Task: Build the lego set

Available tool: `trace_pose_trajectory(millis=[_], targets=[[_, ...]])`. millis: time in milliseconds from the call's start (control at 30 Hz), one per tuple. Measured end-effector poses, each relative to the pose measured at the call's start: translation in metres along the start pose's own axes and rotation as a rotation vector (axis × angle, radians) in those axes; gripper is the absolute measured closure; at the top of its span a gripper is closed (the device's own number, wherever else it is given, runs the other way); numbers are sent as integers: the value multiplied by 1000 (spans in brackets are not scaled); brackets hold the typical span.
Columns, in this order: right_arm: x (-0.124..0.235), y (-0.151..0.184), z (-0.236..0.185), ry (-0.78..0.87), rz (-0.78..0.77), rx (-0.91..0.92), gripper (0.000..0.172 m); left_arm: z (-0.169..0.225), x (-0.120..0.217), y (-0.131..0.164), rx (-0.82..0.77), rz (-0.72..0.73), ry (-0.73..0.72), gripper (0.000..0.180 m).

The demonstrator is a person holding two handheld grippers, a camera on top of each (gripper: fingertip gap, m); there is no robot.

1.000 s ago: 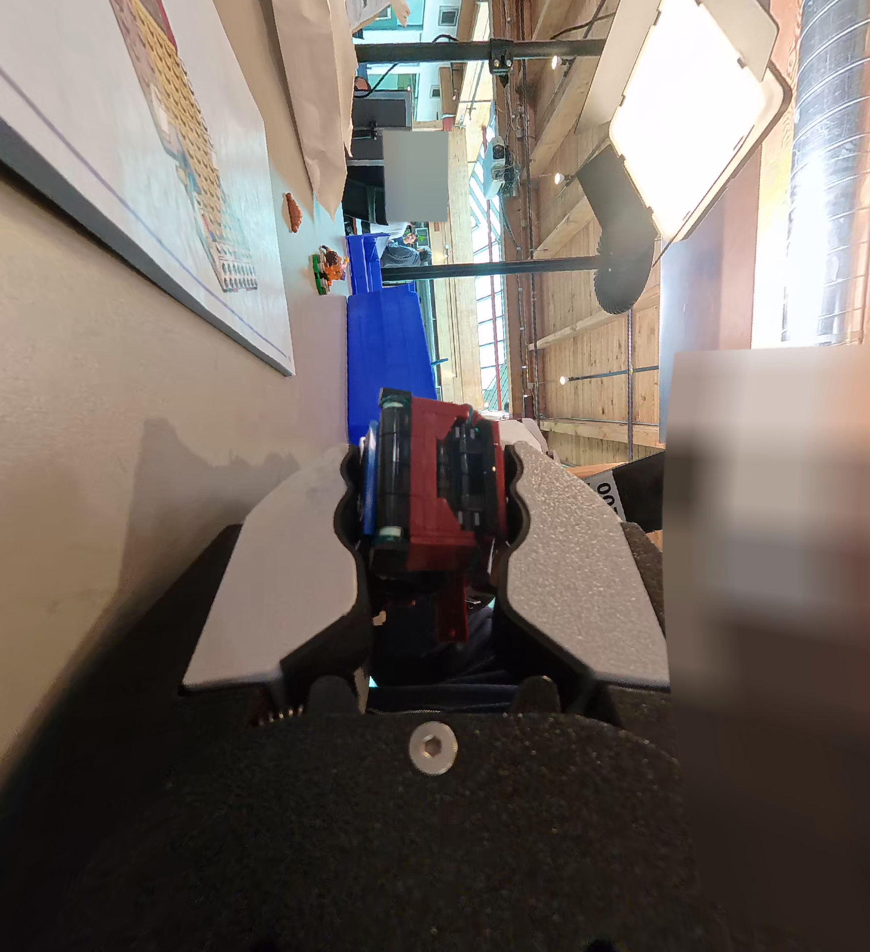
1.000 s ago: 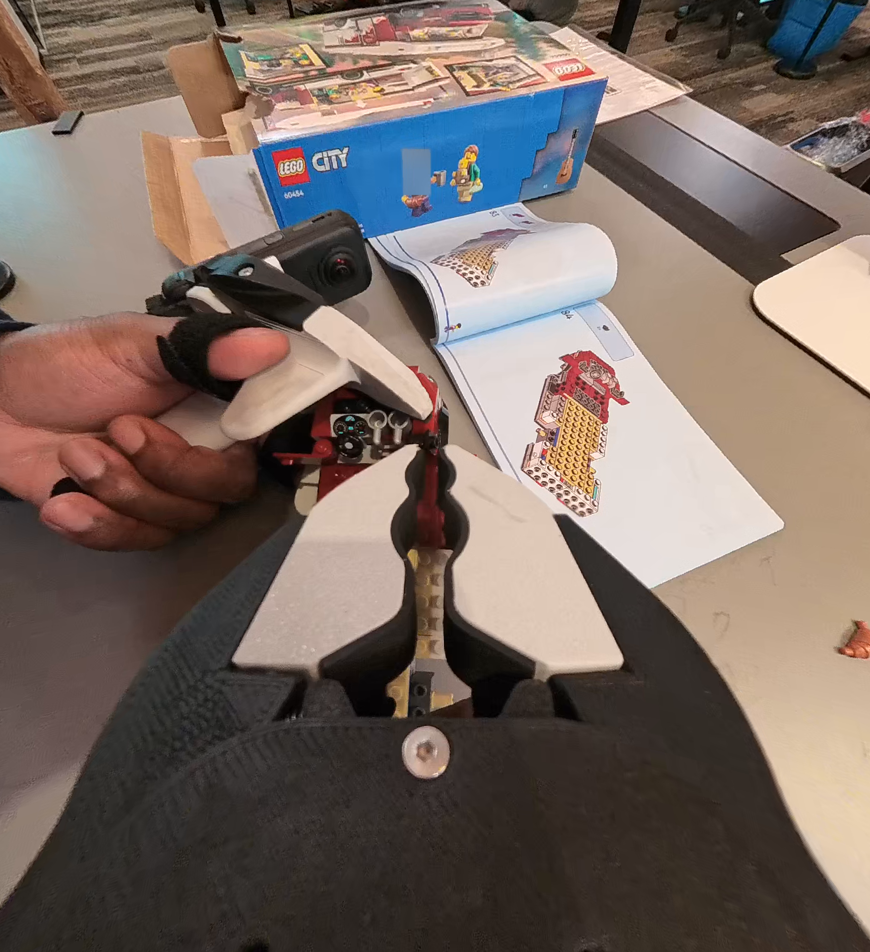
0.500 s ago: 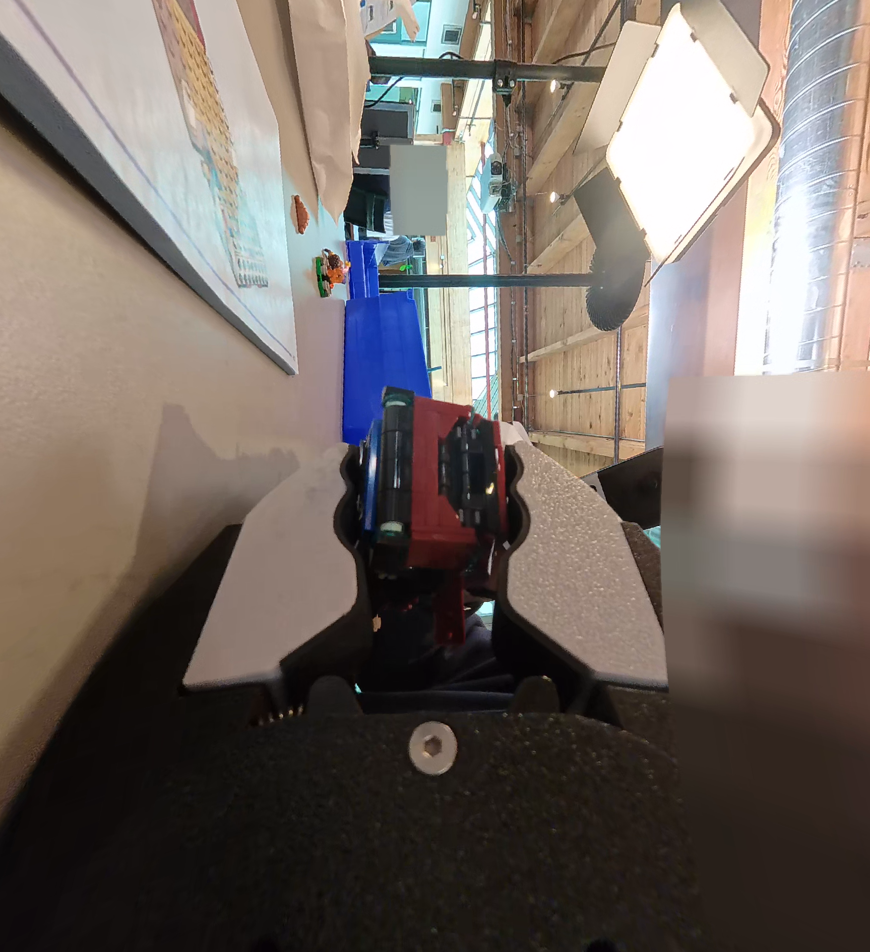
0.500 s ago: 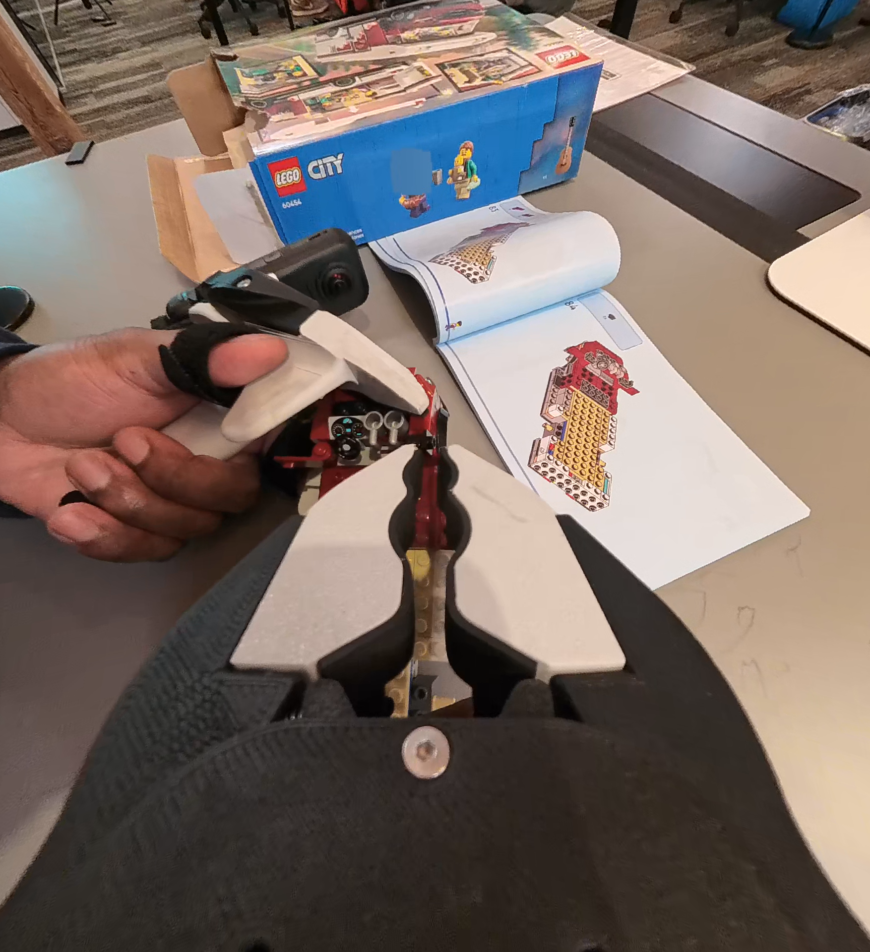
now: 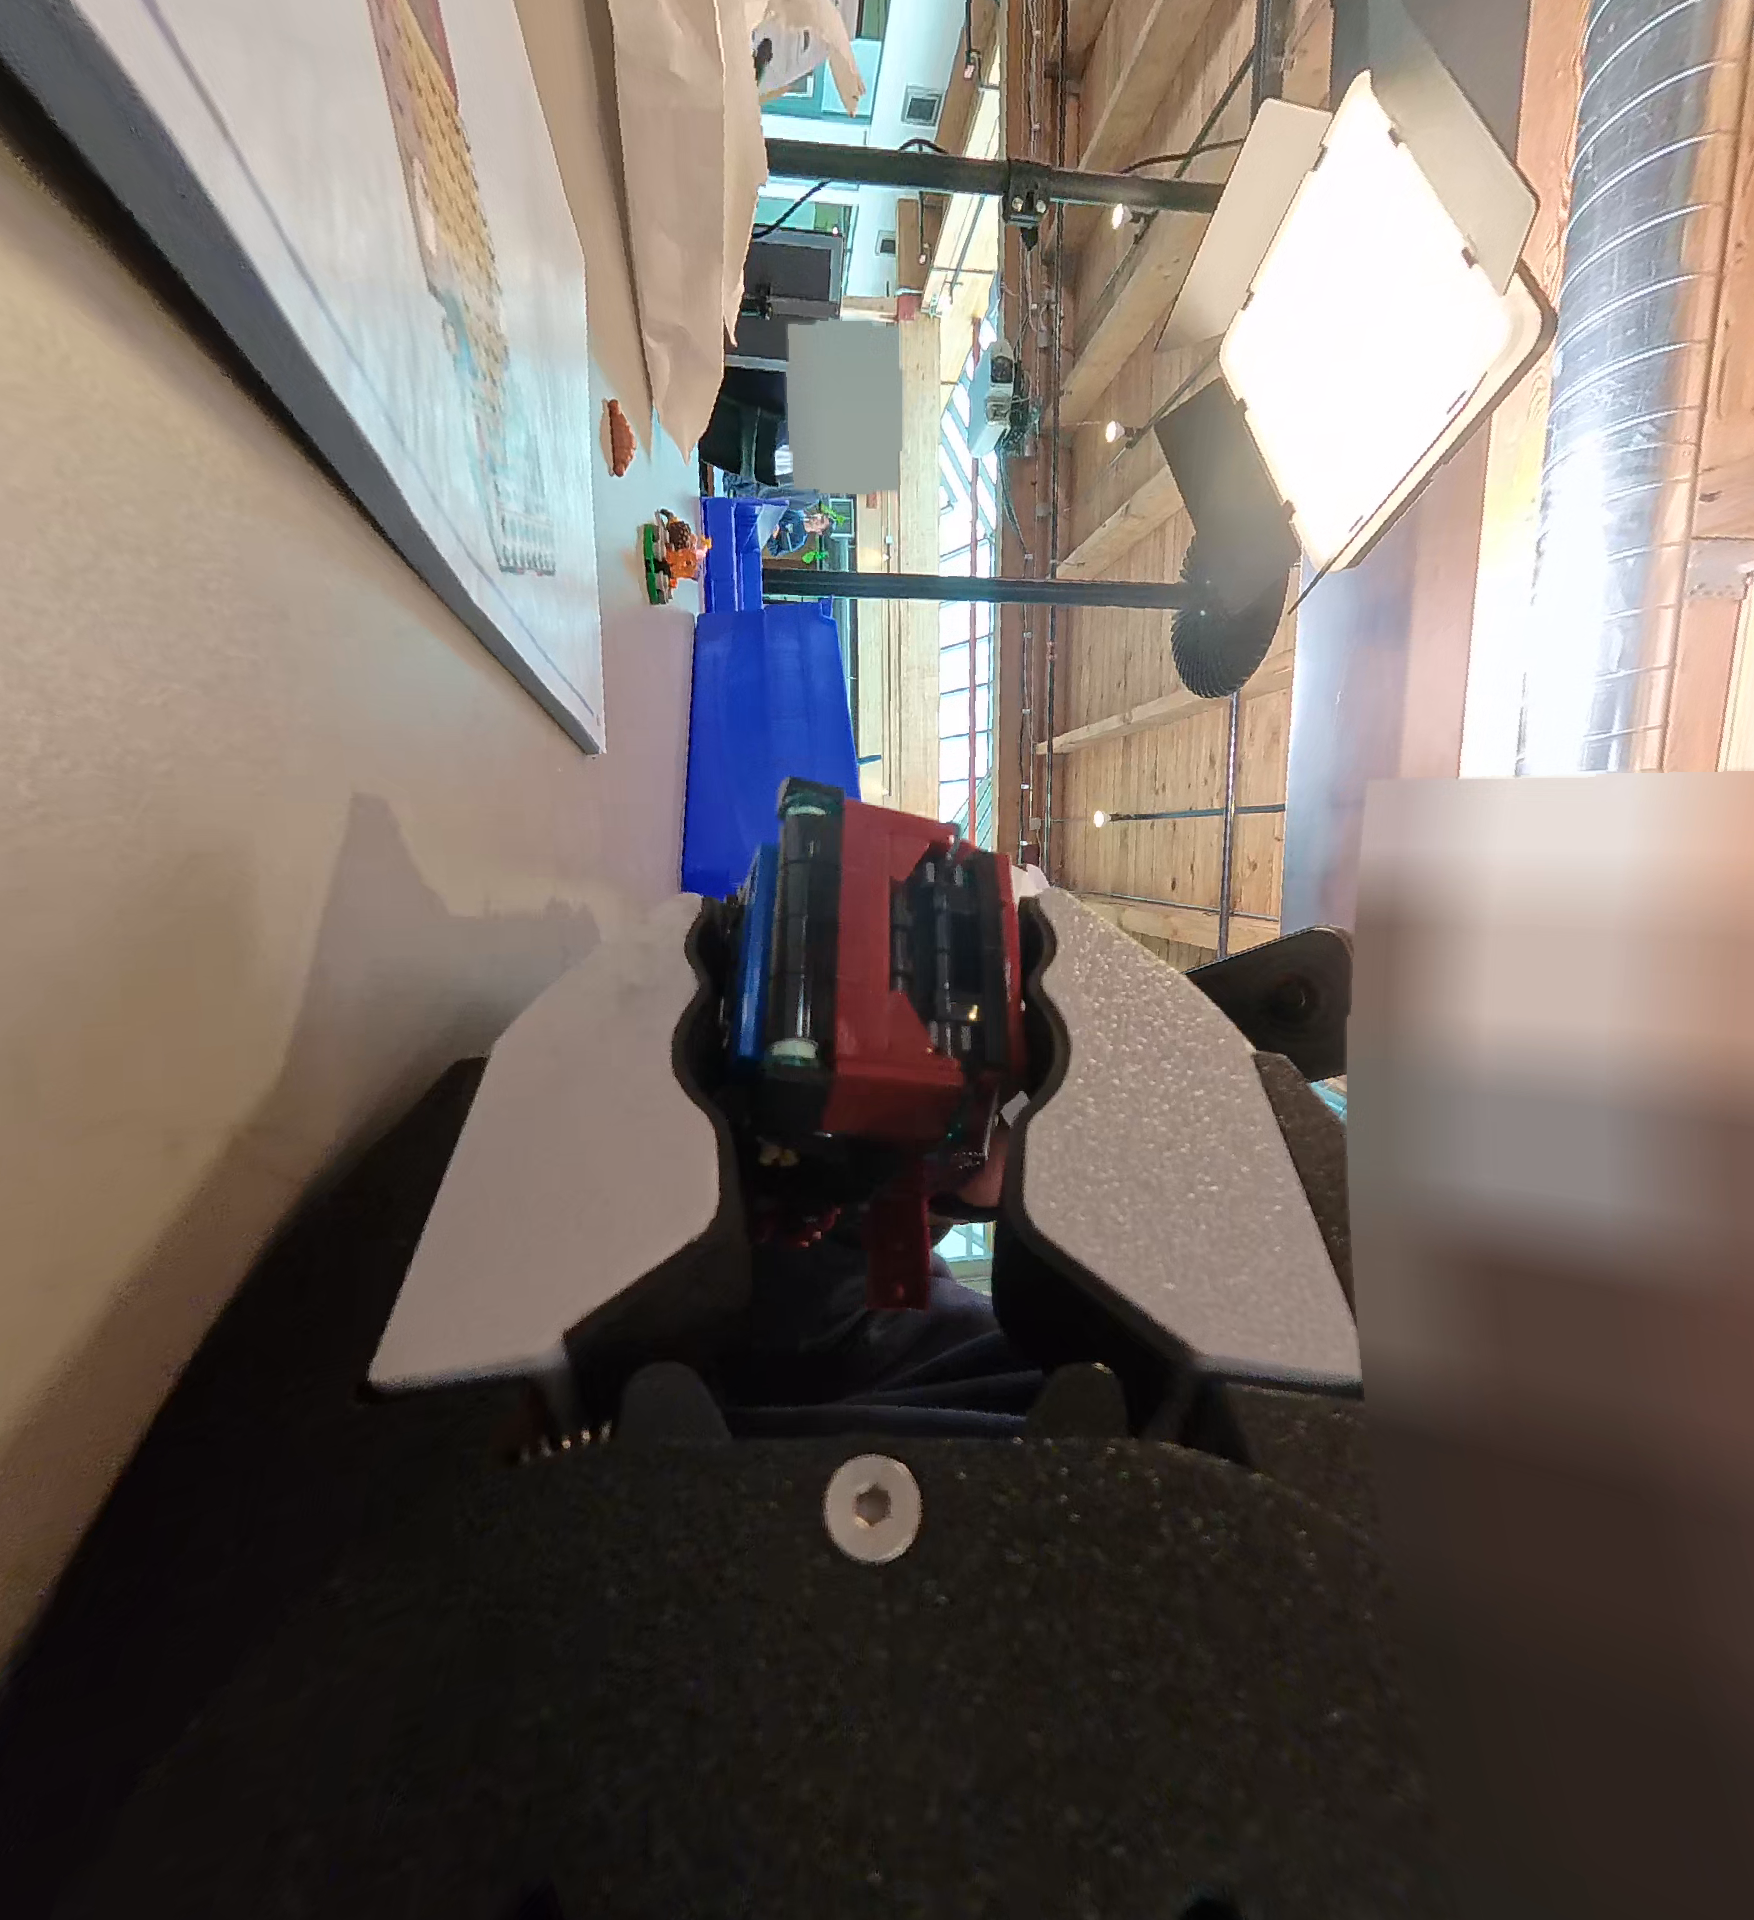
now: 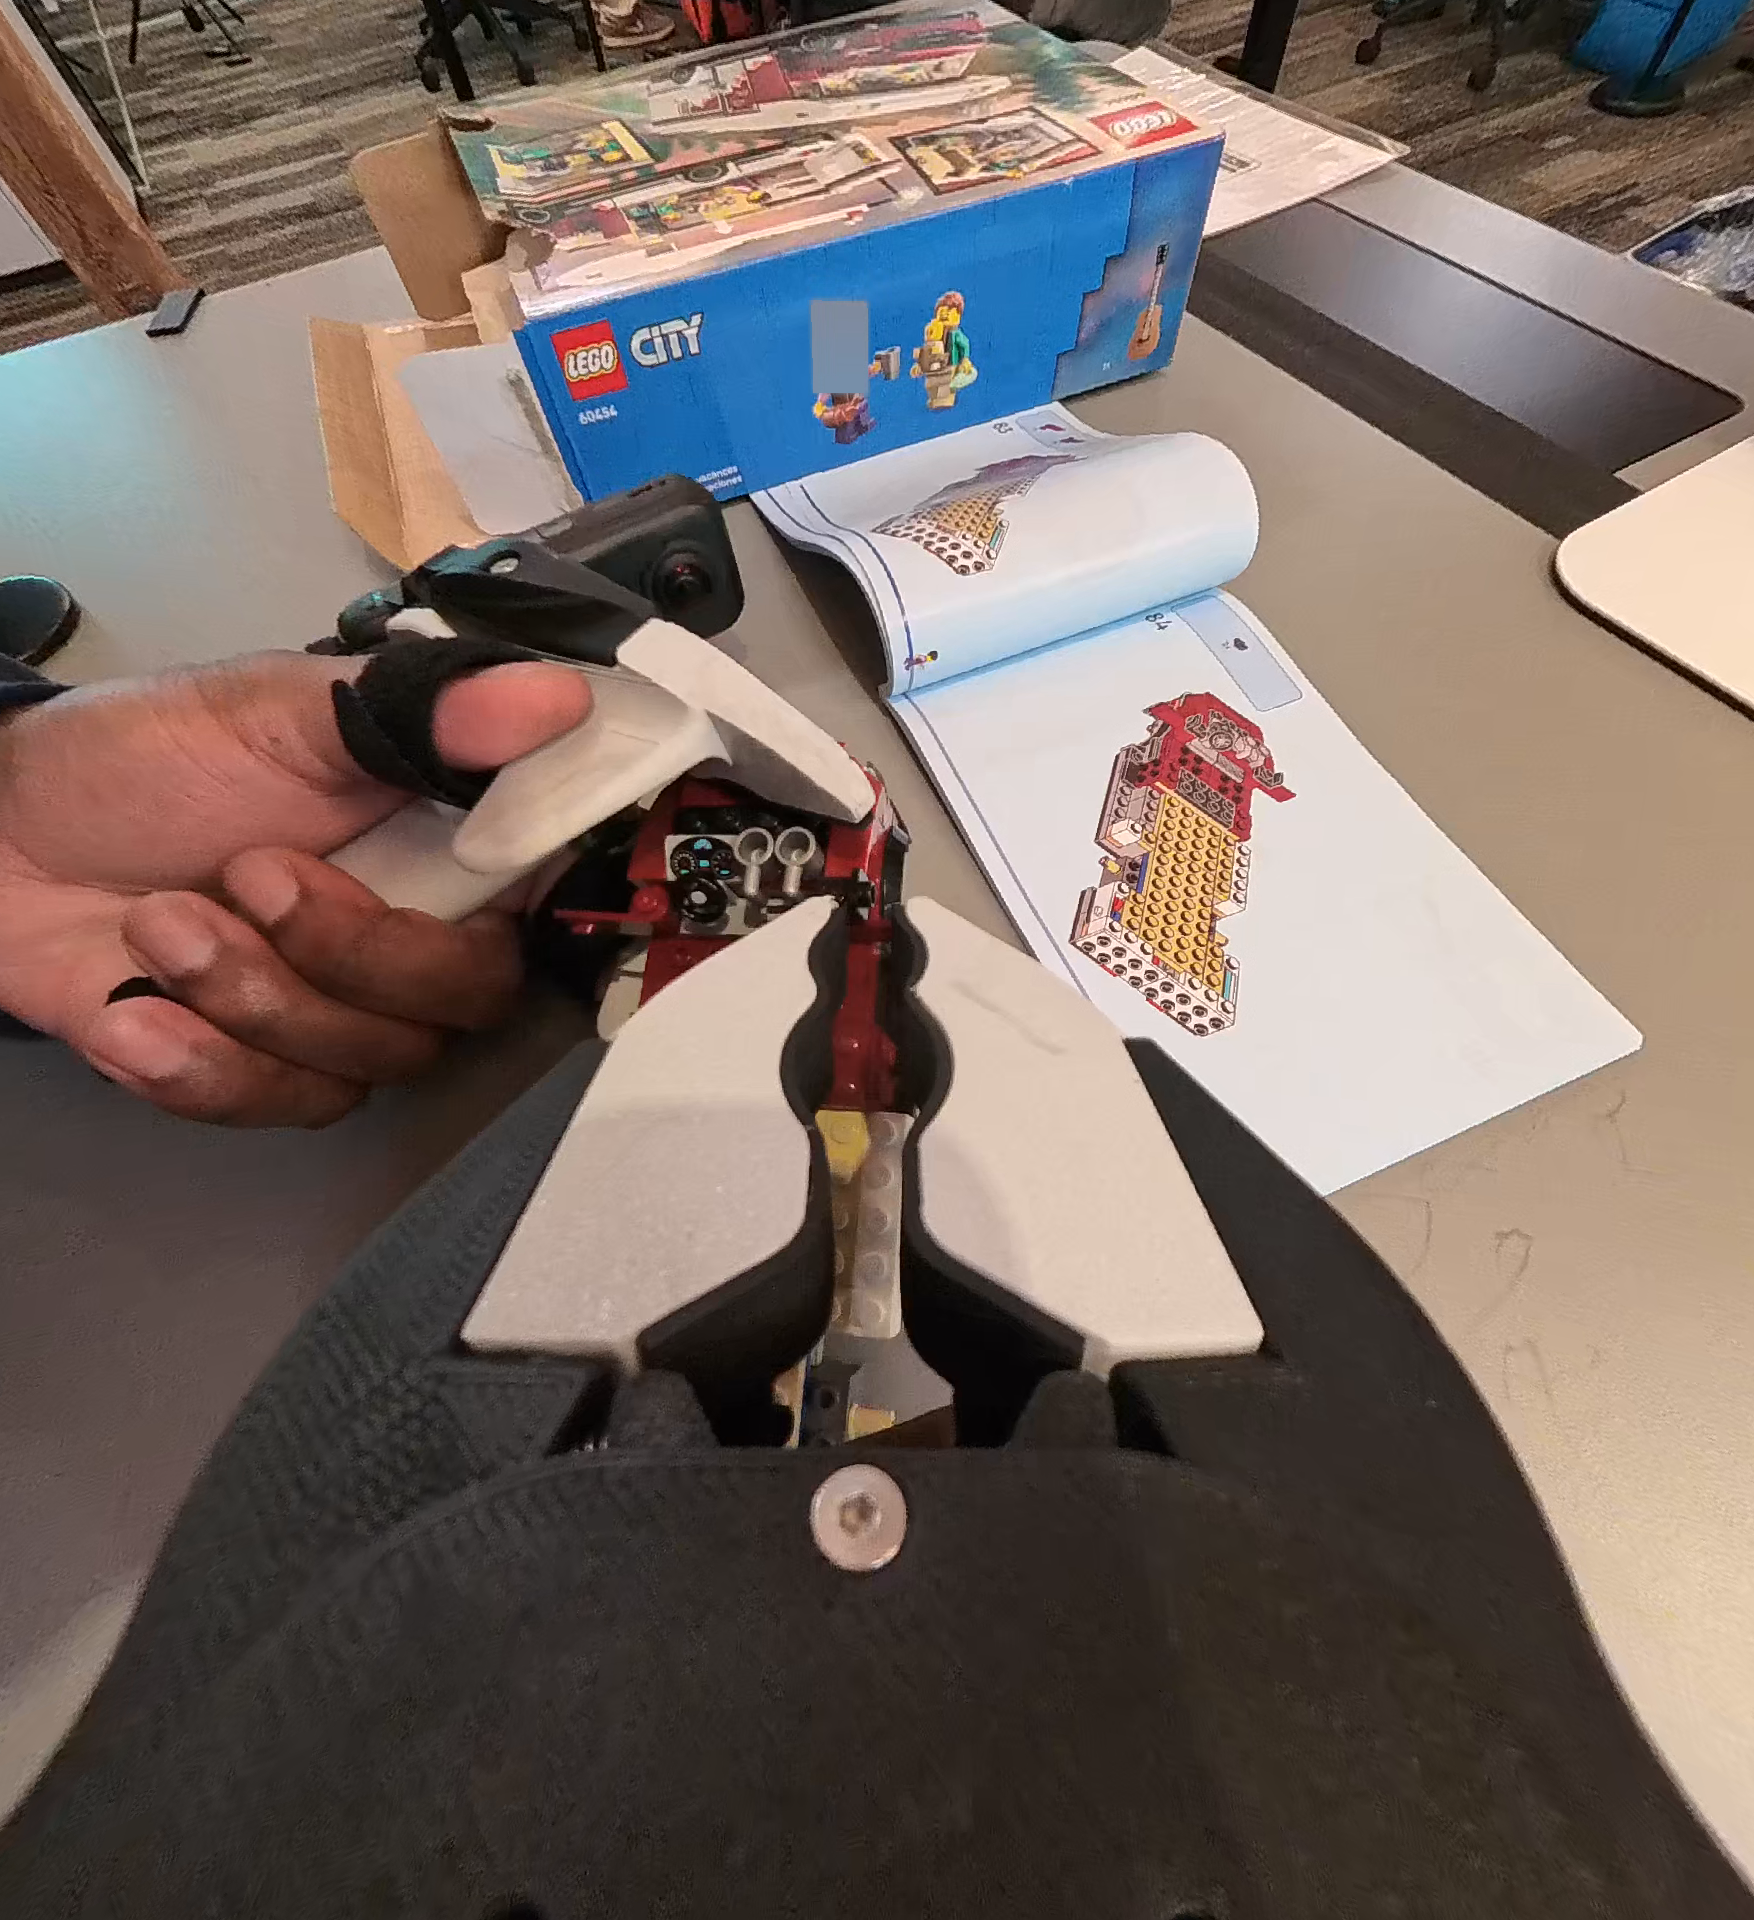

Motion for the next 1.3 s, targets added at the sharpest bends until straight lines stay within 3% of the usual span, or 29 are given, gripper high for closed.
trace_pose_trajectory(millis=[500,1300], targets=[[3,-4,2,7,-19,3,165,4,-1,4,86,20,-26,126],[3,-5,4,-51,-3,-40,166,6,-1,4,39,13,-31,126]])
Point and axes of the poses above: each gripper's, where its closed fingertips meet, x back along the fingers, y out of its underside, z = x × y across the jaws, the point moved 9 cm from there along x, back along the fingers, and after that the axes turned 3 degrees about z, right-handed, at the moved point
